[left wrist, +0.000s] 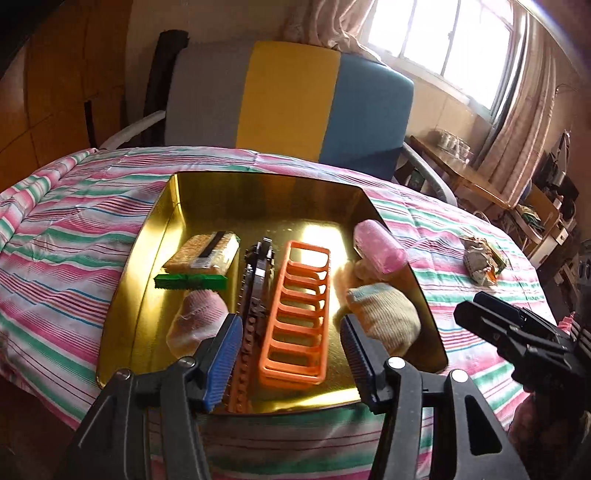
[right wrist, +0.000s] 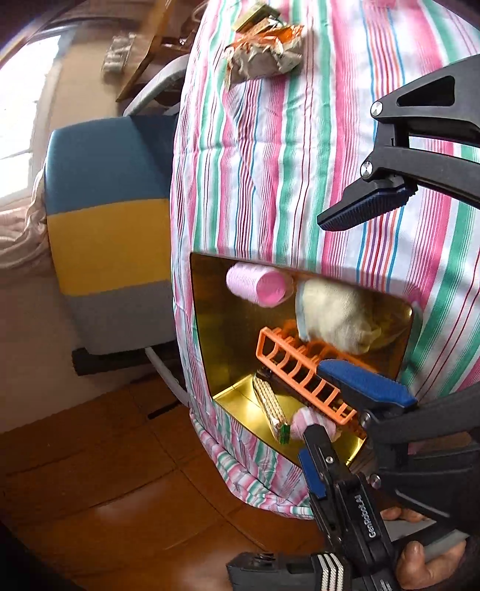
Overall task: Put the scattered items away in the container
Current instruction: 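Move both grippers back toward the clear pink roller and snack bag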
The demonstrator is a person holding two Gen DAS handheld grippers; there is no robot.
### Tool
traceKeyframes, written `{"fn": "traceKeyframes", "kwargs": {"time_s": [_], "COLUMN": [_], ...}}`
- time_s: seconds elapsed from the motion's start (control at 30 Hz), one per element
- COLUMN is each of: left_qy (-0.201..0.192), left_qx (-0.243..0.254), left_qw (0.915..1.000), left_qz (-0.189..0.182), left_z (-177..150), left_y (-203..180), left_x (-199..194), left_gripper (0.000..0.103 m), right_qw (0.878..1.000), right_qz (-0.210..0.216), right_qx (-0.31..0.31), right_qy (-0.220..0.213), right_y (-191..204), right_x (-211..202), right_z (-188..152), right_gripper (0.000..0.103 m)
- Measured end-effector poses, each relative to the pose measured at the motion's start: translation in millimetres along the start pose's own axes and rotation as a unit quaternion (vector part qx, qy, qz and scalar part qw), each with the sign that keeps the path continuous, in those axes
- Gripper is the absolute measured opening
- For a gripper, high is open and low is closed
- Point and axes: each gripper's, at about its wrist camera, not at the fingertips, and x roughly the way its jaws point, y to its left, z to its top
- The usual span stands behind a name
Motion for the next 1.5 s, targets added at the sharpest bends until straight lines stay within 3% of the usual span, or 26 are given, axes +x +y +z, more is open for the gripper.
{"fn": "traceKeyframes", "kwargs": {"time_s": [0.13, 0.23, 0.43, 0.6, 0.77, 0.93, 1.13, 1.2, 1.27, 1.4, 1.5], "left_qy": [0.013, 0.03, 0.075, 0.12, 0.139, 0.154, 0.151, 0.148, 0.148, 0.142, 0.134], "left_qx": [0.053, 0.105, 0.201, 0.241, 0.251, 0.244, 0.231, 0.231, 0.226, 0.213, 0.204], "left_qw": [0.9974, 0.9904, 0.967, 0.9506, 0.9453, 0.9444, 0.9471, 0.9486, 0.9504, 0.9541, 0.9559], "left_qz": [-0.047, -0.085, -0.138, -0.155, -0.156, -0.158, -0.164, -0.158, -0.154, -0.156, -0.164], "left_z": [-9.9, -20.0, -46.5, -63.2, -70.8, -76.0, -75.3, -74.9, -73.1, -61.7, -46.2], "left_y": [-39.6, -74.2, -139.2, -174.0, -186.1, -183.6, -178.8, -177.4, -175.9, -176.2, -184.2], "left_x": [-2.2, -0.2, 16.1, 40.8, 54.1, 62.3, 62.9, 62.4, 63.0, 62.9, 63.7], "left_gripper": [0.056, 0.056, 0.056, 0.056, 0.056, 0.056, 0.056, 0.056, 0.056, 0.058, 0.058], "right_qw": [0.997, 0.988, 0.951, 0.928, 0.919, 0.925, 0.949, 0.952, 0.945, 0.94, 0.943], "right_qz": [-0.047, -0.098, -0.2, -0.214, -0.196, -0.158, -0.036, 0.026, 0.097, 0.118, 0.082], "right_qx": [0.057, 0.113, 0.223, 0.292, 0.33, 0.337, 0.309, 0.305, 0.313, 0.319, 0.32], "right_qy": [-0.015, -0.032, -0.08, -0.089, -0.088, -0.077, -0.041, -0.03, -0.014, -0.023, -0.033], "right_y": [-52.1, -101.4, -196.8, -255.9, -291.9, -301.5, -267.0, -250.7, -235.7, -217.8, -221.2], "right_x": [-29.4, -60.8, -134.8, -150.4, -131.8, -103.3, -64.9, -51.9, -40.9, -46.8, -64.7], "right_z": [-13.1, -27.4, -59.6, -73.1, -69.2, -56.3, -47.8, -47.0, -47.7, -53.8, -62.0], "right_gripper": [0.078, 0.079, 0.086, 0.086, 0.086, 0.087, 0.087, 0.087, 0.087, 0.088, 0.09]}}
